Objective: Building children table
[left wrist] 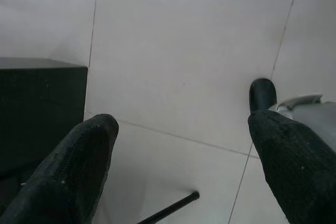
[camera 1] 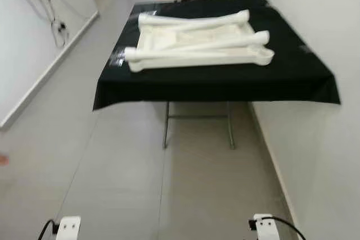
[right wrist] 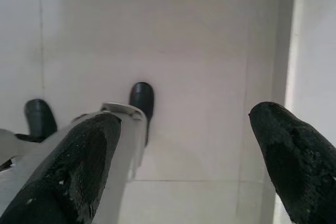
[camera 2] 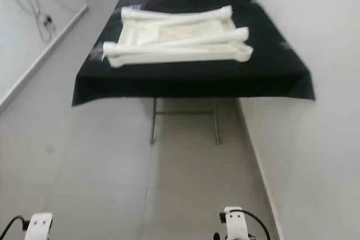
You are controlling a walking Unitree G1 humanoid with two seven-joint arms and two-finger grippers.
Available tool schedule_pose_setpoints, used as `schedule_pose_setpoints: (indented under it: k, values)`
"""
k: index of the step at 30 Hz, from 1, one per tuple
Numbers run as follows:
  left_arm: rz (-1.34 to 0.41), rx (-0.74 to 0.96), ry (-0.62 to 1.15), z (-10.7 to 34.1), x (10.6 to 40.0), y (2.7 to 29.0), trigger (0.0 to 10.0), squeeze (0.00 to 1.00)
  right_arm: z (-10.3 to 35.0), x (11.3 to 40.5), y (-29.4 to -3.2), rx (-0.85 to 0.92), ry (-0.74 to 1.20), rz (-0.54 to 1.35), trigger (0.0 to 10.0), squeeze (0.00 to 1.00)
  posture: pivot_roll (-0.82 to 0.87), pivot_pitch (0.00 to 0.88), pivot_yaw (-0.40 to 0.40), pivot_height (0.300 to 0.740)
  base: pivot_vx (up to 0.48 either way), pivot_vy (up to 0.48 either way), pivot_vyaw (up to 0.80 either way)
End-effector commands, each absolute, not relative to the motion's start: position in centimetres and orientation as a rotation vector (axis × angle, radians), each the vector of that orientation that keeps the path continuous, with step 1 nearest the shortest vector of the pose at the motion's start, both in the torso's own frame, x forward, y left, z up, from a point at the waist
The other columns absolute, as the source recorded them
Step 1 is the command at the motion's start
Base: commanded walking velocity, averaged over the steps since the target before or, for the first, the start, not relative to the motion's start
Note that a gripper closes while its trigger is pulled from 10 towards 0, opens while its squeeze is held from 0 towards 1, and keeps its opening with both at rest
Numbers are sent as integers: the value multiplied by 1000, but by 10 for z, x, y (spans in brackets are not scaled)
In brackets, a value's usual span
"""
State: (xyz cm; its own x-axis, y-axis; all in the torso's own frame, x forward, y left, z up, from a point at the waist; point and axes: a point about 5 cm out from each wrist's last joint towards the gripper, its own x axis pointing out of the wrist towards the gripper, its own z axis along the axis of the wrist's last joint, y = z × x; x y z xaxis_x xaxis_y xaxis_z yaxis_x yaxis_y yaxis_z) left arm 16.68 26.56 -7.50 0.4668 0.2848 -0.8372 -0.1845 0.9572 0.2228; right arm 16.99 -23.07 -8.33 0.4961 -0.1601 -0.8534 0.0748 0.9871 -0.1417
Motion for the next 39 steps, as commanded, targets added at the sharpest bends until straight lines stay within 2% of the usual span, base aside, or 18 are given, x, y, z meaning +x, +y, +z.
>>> schedule_pose_setpoints:
  k: [1,3,6,9,10,11,13,14,16,18,20,21,23,29,33,39]
  values:
    - [296,116,1028,-71,172,270,10000,0,-81,174,-231,-78,1023,-158,10000,0,-20,103,28,740,0,0,0]
    - [298,92,933,-59,193,272,10000,0,-67,196,-242,-89,924,-192,10000,0,-18,96,17,740,0,0,0]
    - [298,86,889,-54,202,273,10000,0,-61,205,-245,-101,883,-194,10000,0,-20,92,14,740,0,0,0]
    - [258,133,621,-15,251,276,10000,0,-26,252,-248,-147,671,-112,10000,0,-22,70,-2,740,0,0,0]
    - [258,133,621,-15,251,276,10000,0,-26,252,-248,-147,671,-112,10000,0,-22,70,-2,740,0,0,0]
    - [227,184,498,5,270,275,10000,0,-9,270,-246,-173,582,-67,10000,0,-20,65,-3,740,0,0,0]
    - [150,246,316,35,295,262,10000,0,24,298,-239,-270,423,47,10000,0,-16,49,0,740,0,0,0]
    - [150,246,316,35,295,262,10000,0,24,298,-239,-270,423,47,10000,0,-16,49,0,740,0,0,0]
    - [40,284,142,63,307,233,10000,0,55,313,-226,-249,263,163,10000,0,-14,36,-1,740,0,0,0]
    - [-66,285,27,84,306,205,10000,0,79,315,-213,-189,143,243,10000,0,-14,37,1,740,0,0,0]
    - [-257,204,14,92,299,175,10000,0,100,310,-192,-107,43,324,10000,0,-18,25,6,740,0,0,0]
    - [-257,204,14,92,299,175,10000,0,100,310,-192,-107,43,324,10000,0,-18,25,6,740,0,0,0]
    - [-340,111,-64,106,289,147,10000,0,118,302,-166,-83,-42,389,10000,0,-18,0,14,740,0,0,0]
    - [-316,61,-124,117,293,139,10000,0,133,311,-161,-70,-106,381,10000,0,-28,0,25,740,0,0,0]
    - [-241,75,-185,137,306,143,10000,0,155,332,-177,-140,-154,315,10000,0,-28,0,8,740,129,0,0]
    - [-230,45,-205,152,309,143,10000,0,172,337,-186,-124,-173,276,10000,0,-38,0,24,740,43,0,0]
